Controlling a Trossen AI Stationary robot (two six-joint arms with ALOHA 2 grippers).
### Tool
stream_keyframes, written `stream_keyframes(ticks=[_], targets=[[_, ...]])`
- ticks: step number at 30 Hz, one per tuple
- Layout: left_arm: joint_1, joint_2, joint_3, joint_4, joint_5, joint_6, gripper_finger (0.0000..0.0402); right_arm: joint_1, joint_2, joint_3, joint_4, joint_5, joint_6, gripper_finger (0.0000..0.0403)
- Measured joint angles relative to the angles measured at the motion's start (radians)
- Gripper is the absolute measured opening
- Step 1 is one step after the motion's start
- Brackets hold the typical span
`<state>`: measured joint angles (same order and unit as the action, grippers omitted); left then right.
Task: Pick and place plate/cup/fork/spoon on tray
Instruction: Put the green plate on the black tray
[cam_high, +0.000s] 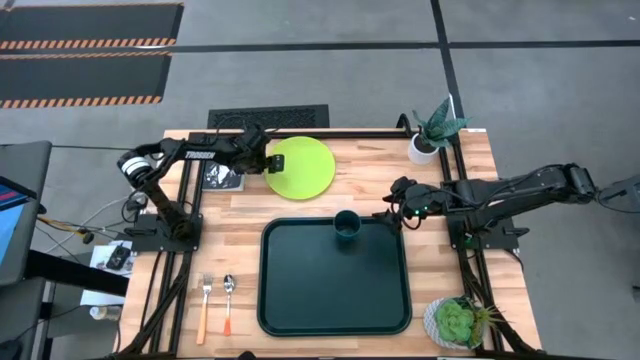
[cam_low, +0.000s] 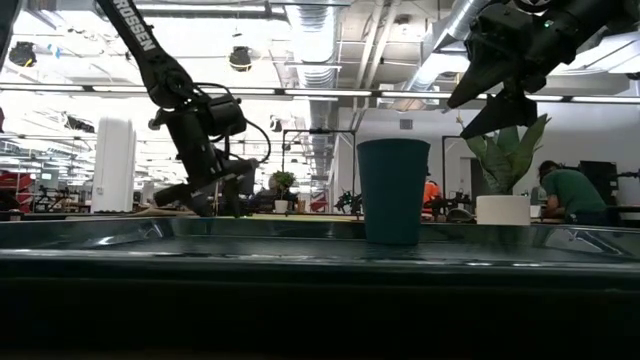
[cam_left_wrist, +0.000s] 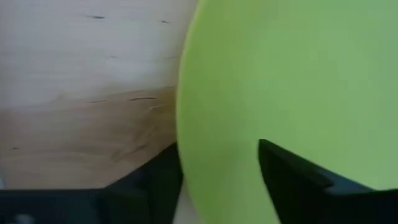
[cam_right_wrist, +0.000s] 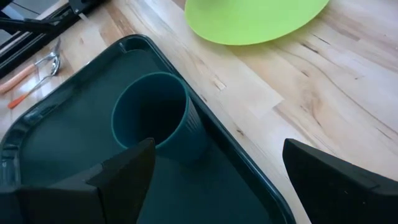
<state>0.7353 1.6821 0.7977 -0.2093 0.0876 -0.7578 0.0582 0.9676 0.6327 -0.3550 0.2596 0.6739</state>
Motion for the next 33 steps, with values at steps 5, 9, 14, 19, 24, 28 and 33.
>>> stream_keyframes(ticks=[5,9,14,19,24,28,33], targets=[[-0.001,0.002,0.000,0.008,-0.039,-0.004,0.0053,0.000,0.000,0.000,0.000,0.000,0.000,0.0372],[-0.002,0.003,0.002,0.041,-0.034,-0.013,0.0014,0.000,0.000,0.000,0.000,0.000,0.000,0.0372],[-0.002,0.001,-0.001,0.088,0.010,-0.023,0.0005,0.000,0.000,0.000,0.000,0.001,0.000,0.0372],[-0.002,-0.008,-0.003,0.127,0.019,-0.068,0.0001,0.000,0.000,0.000,-0.001,0.001,0.000,0.0372],[-0.002,-0.047,-0.003,0.142,0.015,-0.078,0.0000,0.000,0.000,0.000,-0.002,0.001,0.000,0.0372],[-0.002,-0.099,-0.003,0.144,-0.025,-0.086,0.0001,0.000,0.000,0.000,-0.002,0.002,-0.001,0.0372],[-0.002,-0.170,-0.003,0.143,-0.056,-0.090,0.0002,0.000,0.000,0.000,-0.002,0.002,-0.001,0.0372]])
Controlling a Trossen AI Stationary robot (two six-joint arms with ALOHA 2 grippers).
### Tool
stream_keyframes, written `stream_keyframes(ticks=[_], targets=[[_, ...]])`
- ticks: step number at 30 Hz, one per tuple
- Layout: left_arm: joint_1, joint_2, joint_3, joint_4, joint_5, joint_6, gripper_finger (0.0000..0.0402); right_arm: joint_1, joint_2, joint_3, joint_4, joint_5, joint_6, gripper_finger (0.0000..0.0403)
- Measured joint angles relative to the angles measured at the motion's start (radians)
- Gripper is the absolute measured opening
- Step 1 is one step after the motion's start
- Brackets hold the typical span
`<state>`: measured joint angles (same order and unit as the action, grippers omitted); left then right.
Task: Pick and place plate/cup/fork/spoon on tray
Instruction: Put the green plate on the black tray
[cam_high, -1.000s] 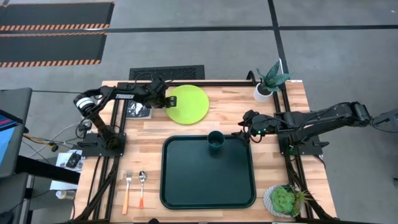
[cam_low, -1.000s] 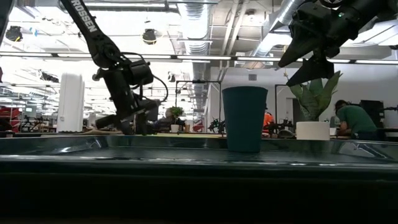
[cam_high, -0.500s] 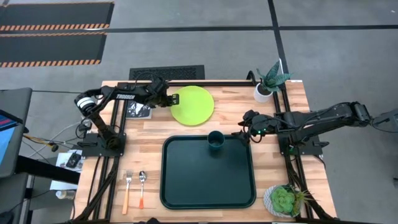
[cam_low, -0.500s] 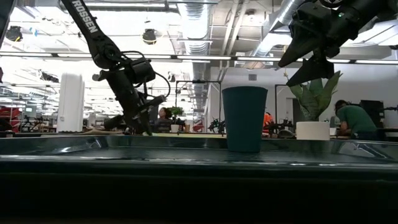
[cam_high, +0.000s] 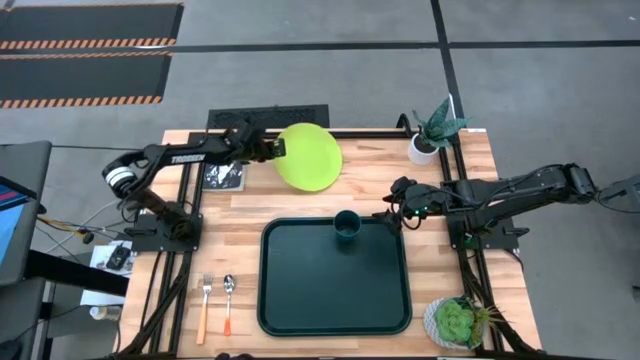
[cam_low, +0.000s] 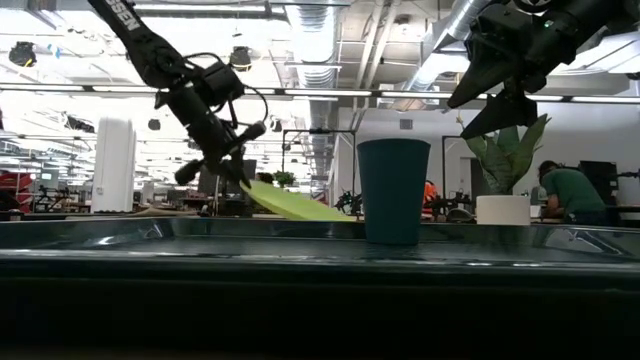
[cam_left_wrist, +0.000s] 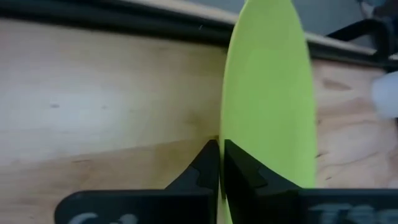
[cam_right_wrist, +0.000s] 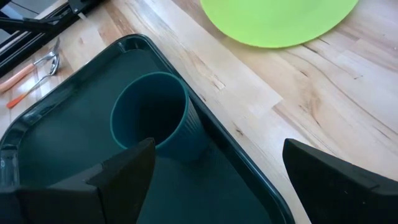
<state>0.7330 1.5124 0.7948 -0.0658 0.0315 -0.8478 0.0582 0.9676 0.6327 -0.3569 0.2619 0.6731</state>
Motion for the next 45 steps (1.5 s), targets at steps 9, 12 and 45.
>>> stream_keyframes(ticks=[9,12,45], targets=[[-0.003,-0.125,0.000,0.002,-0.029,0.002,0.0001,-0.001,0.000,0.000,0.005,0.001,0.000,0.0372],[-0.005,-0.168,0.000,0.012,-0.040,0.023,0.0001,-0.009,0.000,0.000,0.011,0.001,0.000,0.0372],[-0.278,-0.354,0.002,0.217,-0.102,-0.014,0.0000,-0.415,0.003,0.000,0.464,0.023,-0.026,0.0372]])
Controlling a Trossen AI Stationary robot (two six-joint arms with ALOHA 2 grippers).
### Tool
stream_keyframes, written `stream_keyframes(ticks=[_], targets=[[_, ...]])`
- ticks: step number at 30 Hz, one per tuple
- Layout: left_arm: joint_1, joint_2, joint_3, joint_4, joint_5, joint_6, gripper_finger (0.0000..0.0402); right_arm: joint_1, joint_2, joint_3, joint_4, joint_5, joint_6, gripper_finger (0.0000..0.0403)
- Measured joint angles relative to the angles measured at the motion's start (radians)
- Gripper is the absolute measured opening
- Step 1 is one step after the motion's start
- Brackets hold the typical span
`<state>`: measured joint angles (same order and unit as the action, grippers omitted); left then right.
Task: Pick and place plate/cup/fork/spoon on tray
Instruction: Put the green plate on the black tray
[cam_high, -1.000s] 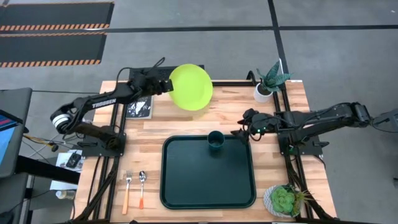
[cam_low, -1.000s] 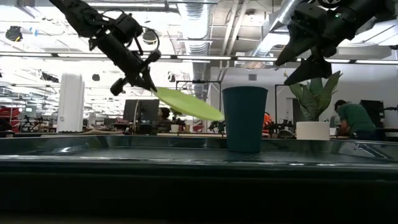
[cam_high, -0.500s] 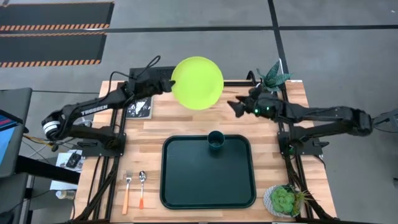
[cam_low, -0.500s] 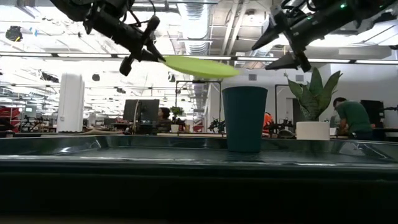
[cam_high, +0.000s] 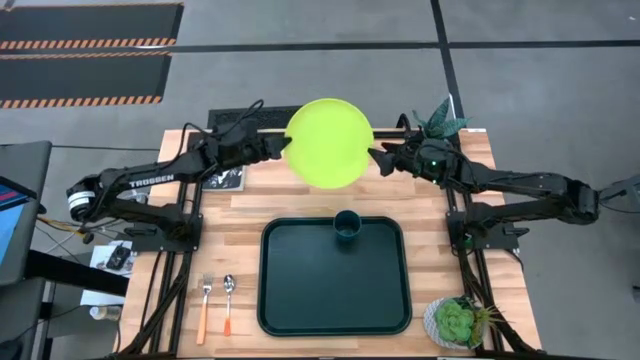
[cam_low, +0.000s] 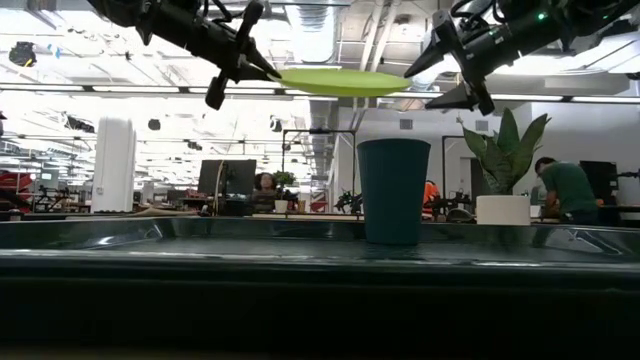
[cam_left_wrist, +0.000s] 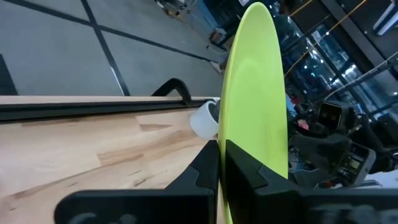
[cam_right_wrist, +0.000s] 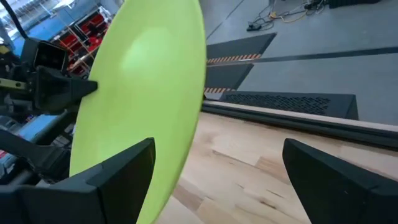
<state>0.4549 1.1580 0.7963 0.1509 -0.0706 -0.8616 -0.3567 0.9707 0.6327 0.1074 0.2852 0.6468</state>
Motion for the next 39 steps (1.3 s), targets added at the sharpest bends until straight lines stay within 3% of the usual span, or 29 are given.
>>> stream_keyframes(ticks=[6,18,29,34,39], targets=[[-0.022,0.000,0.000,-0.001,-0.031,0.000,0.0000,0.001,0.000,0.000,0.006,-0.035,0.000,0.0362],[-0.047,0.000,0.000,-0.002,-0.050,-0.022,0.0000,0.001,0.000,0.000,0.007,-0.079,0.000,0.0239],[-0.071,0.000,0.000,-0.002,-0.084,-0.025,0.0000,0.001,0.000,0.000,0.007,-0.078,0.000,0.0165],[-0.080,0.000,0.000,-0.002,-0.095,-0.026,0.0000,0.001,0.000,0.000,0.005,-0.078,0.000,0.0163],[-0.080,0.000,0.000,-0.002,-0.095,-0.040,0.0000,0.001,0.000,0.000,0.006,-0.079,0.007,0.0207]])
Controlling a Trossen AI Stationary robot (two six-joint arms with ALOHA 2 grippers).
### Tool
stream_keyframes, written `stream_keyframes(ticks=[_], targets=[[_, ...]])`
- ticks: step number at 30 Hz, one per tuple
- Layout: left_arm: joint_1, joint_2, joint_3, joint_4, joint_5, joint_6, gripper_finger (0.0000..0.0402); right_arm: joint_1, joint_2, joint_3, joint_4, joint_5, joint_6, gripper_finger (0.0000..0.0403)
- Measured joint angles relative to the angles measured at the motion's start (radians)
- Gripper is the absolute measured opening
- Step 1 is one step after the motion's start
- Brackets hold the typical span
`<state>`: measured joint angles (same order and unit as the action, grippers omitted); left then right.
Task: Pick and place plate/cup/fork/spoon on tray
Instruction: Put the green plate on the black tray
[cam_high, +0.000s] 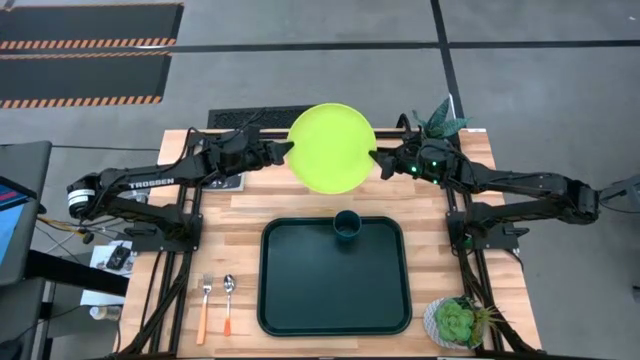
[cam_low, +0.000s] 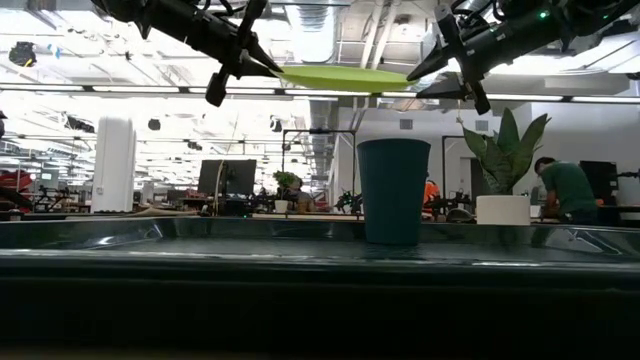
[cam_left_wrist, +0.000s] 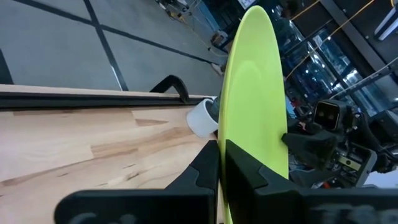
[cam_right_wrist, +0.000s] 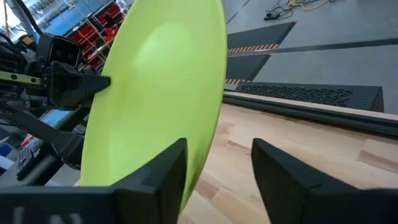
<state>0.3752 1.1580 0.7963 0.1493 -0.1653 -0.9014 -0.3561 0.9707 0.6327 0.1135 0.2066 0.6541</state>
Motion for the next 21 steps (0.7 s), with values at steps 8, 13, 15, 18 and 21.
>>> stream_keyframes(ticks=[8,13,15,18,21], targets=[[-0.017,0.004,0.000,0.009,-0.008,-0.001,0.0000,0.000,0.005,0.000,0.036,-0.024,-0.002,0.0235],[-0.018,0.007,0.000,0.010,-0.008,-0.001,0.0000,-0.003,0.071,-0.001,0.093,-0.102,0.009,0.0186],[-0.018,0.007,0.000,0.010,-0.008,-0.001,0.0000,-0.004,0.102,-0.001,0.104,-0.120,0.021,0.0159],[-0.018,0.007,0.000,0.009,-0.008,-0.001,0.0000,0.006,0.125,-0.001,0.149,-0.123,0.026,0.0106],[-0.017,0.007,0.000,-0.004,-0.017,0.000,0.0000,0.008,0.127,-0.001,0.171,-0.123,0.025,0.0048]])
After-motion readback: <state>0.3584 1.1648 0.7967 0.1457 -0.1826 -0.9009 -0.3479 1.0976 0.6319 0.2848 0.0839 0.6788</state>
